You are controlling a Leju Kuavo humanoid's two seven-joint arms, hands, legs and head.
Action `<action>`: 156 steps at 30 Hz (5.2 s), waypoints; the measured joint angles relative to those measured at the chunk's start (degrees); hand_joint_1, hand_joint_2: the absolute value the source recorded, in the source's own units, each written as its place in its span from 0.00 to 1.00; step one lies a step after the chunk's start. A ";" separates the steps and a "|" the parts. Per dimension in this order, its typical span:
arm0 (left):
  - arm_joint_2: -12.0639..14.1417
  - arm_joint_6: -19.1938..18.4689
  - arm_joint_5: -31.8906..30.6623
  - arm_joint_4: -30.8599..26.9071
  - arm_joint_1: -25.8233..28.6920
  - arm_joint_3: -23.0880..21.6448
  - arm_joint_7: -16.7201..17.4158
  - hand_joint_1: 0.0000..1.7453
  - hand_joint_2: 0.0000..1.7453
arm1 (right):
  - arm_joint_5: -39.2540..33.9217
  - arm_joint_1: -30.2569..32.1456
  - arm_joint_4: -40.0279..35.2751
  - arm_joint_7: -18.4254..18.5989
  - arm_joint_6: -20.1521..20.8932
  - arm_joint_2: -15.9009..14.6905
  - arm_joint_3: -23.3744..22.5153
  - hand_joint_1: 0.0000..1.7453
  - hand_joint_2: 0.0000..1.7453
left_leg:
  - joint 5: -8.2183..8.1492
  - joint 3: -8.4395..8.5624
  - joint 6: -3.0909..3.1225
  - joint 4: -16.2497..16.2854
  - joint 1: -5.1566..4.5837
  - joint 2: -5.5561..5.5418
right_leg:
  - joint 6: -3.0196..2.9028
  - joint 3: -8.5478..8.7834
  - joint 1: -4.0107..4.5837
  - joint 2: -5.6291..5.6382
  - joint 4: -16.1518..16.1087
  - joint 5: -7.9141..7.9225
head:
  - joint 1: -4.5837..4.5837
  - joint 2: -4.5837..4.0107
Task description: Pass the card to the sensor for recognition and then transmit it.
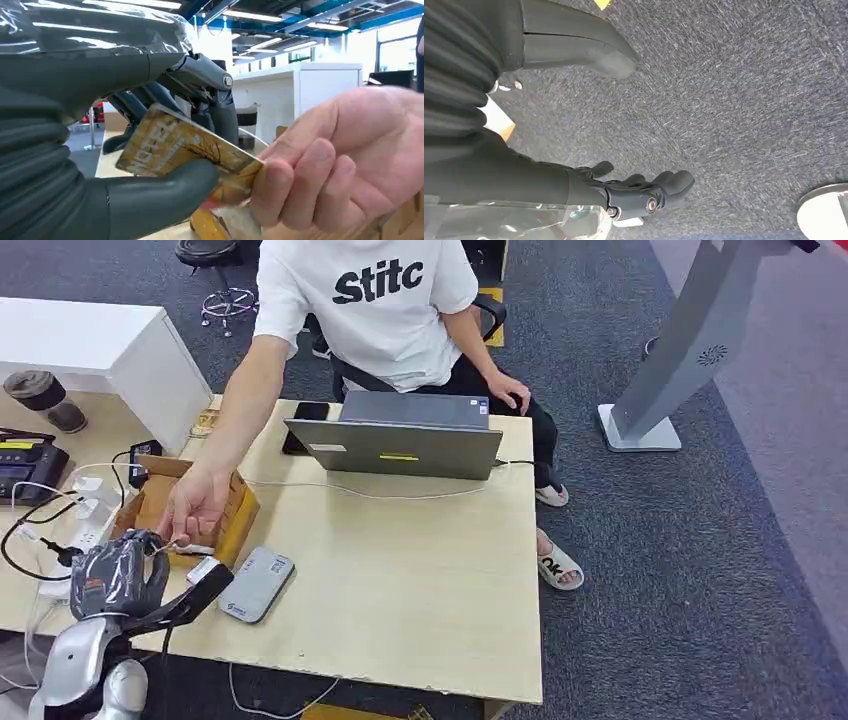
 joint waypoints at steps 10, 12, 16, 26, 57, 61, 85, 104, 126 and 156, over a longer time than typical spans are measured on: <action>-2.01 1.99 -0.72 1.20 0.42 3.43 0.04 0.00 1.00 | 0.76 0.00 0.09 0.33 0.02 0.00 0.00 0.00 1.00 | 0.03 -0.05 0.00 0.01 0.02 -0.13 | 0.00 0.01 0.01 -0.16 0.00 0.00 | 0.00 0.00; -2.18 2.03 -0.72 1.29 0.42 3.80 0.04 0.00 1.00 | 0.76 0.00 0.09 0.33 0.02 0.00 0.00 0.00 1.00 | 0.04 -0.05 0.00 0.01 0.01 -0.13 | 0.00 0.01 0.01 -0.16 0.00 0.00 | 0.00 0.00; -2.47 2.05 -0.72 1.38 0.46 4.19 0.07 0.00 1.00 | 0.76 0.00 0.09 0.33 0.04 0.00 0.00 0.00 1.00 | 0.04 -0.06 0.00 0.02 0.01 -0.14 | 0.00 0.01 0.01 -0.19 -0.01 0.00 | 0.02 0.00; -3.52 5.38 3.13 0.65 -0.37 6.05 -2.95 0.00 1.00 | 1.88 0.00 0.15 -0.50 0.07 0.00 0.00 0.00 1.00 | 0.04 -0.06 0.00 0.02 0.01 -0.16 | 0.00 0.00 0.01 -0.19 -0.01 0.00 | 0.00 0.00; -1.26 1.24 8.59 -6.12 -2.77 13.11 -9.01 0.00 1.00 | 2.80 -0.01 0.26 -0.59 0.66 0.00 -0.07 0.00 1.00 | 0.04 -0.07 0.00 0.02 0.01 -0.15 | 0.00 0.01 0.01 -0.19 -0.01 0.00 | 0.00 0.00; 0.85 2.01 5.15 -5.20 -1.69 12.63 -9.90 0.00 1.00 | 2.91 -0.01 0.52 -0.88 0.66 -0.02 -0.09 0.00 1.00 | 0.04 -0.07 0.00 0.02 0.02 -0.14 | 0.00 -0.02 0.01 -0.18 -0.01 0.00 | 0.00 0.00; 10.49 6.29 -2.14 1.70 1.00 -3.74 -4.92 0.00 1.00 | 4.83 -0.16 2.21 -1.55 0.90 -0.87 -0.09 0.00 1.00 | 0.04 -0.07 0.00 0.02 0.01 -0.15 | 0.00 -0.01 0.01 -0.18 -0.01 0.00 | 0.00 0.00; 10.93 5.96 -2.16 6.43 -0.39 -9.60 -1.73 0.00 1.00 | 5.90 -0.27 2.75 -1.44 0.85 -1.33 -0.07 0.00 1.00 | 0.04 -0.06 0.00 0.03 0.01 -0.16 | 0.00 -0.01 0.01 -0.19 -0.01 0.00 | 0.00 0.00; 10.38 5.79 -2.14 14.30 -5.30 -7.02 -2.01 0.00 1.00 | 6.95 -0.49 3.50 -1.31 1.01 -1.88 -0.04 0.00 1.00 | 0.04 -0.07 0.00 0.03 0.01 -0.16 | 0.00 0.01 0.01 -0.19 0.00 0.00 | 0.00 0.00; 8.37 5.66 -2.14 18.21 -6.22 -2.93 -6.71 0.81 1.00 | 7.87 -0.62 3.56 -1.73 1.01 -2.23 -0.02 0.00 1.00 | 0.04 -0.07 0.00 0.03 0.01 -0.16 | 0.01 0.00 0.01 -0.19 -0.01 0.00 | 0.00 0.00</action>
